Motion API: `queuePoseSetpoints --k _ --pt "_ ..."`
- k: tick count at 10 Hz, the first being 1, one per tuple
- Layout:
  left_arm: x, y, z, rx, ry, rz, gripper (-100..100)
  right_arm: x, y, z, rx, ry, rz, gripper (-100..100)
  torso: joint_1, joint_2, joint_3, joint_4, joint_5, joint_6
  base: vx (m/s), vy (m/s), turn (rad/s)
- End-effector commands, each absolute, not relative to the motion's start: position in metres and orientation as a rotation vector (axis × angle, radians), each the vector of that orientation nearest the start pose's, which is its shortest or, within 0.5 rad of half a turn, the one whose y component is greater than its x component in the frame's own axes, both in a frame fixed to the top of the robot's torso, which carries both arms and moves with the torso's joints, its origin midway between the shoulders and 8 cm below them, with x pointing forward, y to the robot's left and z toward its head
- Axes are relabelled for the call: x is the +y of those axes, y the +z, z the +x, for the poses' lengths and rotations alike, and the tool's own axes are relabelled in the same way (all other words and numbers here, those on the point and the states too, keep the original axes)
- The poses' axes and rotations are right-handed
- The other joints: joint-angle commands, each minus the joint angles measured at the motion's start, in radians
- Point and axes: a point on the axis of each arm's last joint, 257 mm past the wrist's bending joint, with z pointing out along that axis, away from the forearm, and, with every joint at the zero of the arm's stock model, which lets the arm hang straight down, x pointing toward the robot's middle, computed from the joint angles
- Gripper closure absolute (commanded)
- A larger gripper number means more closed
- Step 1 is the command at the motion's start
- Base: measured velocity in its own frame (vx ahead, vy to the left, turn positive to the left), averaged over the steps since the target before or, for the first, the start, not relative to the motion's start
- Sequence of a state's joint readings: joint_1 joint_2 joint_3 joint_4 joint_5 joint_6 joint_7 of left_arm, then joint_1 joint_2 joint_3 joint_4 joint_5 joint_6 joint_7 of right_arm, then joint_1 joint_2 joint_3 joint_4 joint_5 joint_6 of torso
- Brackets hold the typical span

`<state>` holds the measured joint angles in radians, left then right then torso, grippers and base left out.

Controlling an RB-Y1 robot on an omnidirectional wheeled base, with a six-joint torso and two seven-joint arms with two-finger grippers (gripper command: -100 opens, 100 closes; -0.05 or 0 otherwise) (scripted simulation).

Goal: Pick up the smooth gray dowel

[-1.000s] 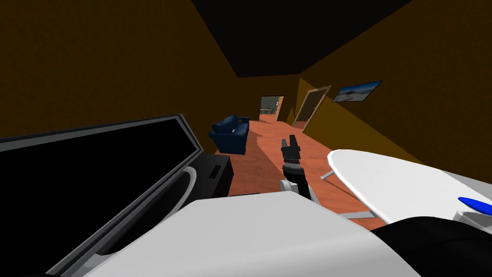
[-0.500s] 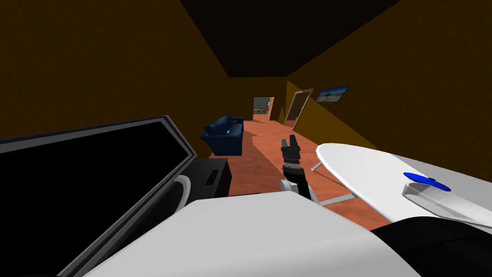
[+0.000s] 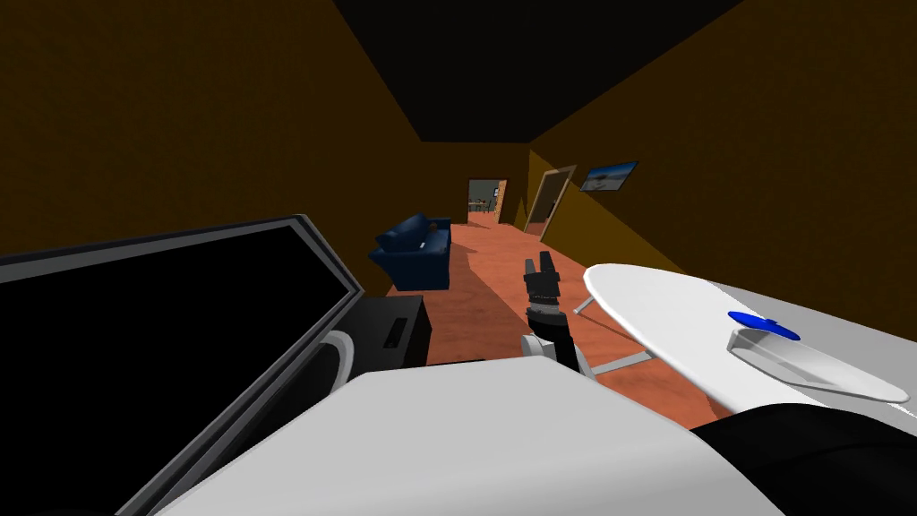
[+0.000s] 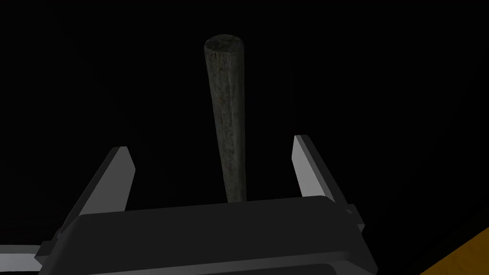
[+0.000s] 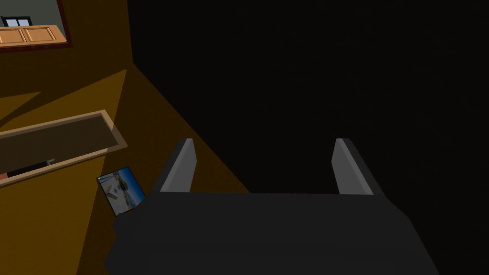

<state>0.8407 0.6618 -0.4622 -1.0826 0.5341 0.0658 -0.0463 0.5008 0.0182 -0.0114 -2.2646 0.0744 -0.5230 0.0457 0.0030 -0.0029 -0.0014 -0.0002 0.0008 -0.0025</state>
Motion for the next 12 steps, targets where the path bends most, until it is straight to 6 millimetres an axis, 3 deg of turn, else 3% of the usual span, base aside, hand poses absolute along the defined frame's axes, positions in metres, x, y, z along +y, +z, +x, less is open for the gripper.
queuePoseSetpoints --k 1,4,5,9,10,11,12 --pt "0.425 -0.599 -0.165 2.19 0.084 -2.094 -100 -0.276 0.021 0.344 0.647 1.203 0.599 0 0.0 0.0 0.0 0.0 0.0 0.0 -0.038 0.041 -0.004" --pt "0.422 -0.602 -0.162 2.19 0.084 -2.094 -100 -0.276 0.021 0.344 0.647 1.203 0.599 0 -0.001 -0.001 0.0 0.0 0.0 0.0 -0.015 0.016 -0.016" --pt "0.422 -0.602 -0.162 2.19 0.084 -2.094 100 -0.276 0.021 0.344 0.647 1.203 0.599 0 -0.002 -0.001 -0.001 0.0 -0.001 0.0 0.0 0.0 0.0" --pt "0.422 -0.602 -0.163 2.188 0.084 -2.096 100 -0.276 0.021 0.344 0.647 1.203 0.599 0 -0.002 -0.002 -0.001 0.0 0.0 0.0 0.0 0.0 0.0" --pt "0.422 -0.602 -0.163 2.188 0.084 -2.096 0 -0.276 0.021 0.344 0.647 1.203 0.599 0 -0.002 -0.002 -0.001 0.0 -0.001 0.001 0.0 0.0 0.0" --pt "0.428 -0.594 -0.169 2.191 0.085 -2.096 100 -0.276 0.021 0.344 0.647 1.203 0.599 0 -0.002 -0.002 -0.001 0.0 -0.001 0.001 0.022 -0.02 0.04" --pt "0.431 -0.589 -0.172 2.192 0.086 -2.097 100 -0.276 0.021 0.344 0.647 1.203 0.599 0 -0.003 -0.003 -0.002 -0.001 -0.001 0.0 0.04 -0.04 0.029"
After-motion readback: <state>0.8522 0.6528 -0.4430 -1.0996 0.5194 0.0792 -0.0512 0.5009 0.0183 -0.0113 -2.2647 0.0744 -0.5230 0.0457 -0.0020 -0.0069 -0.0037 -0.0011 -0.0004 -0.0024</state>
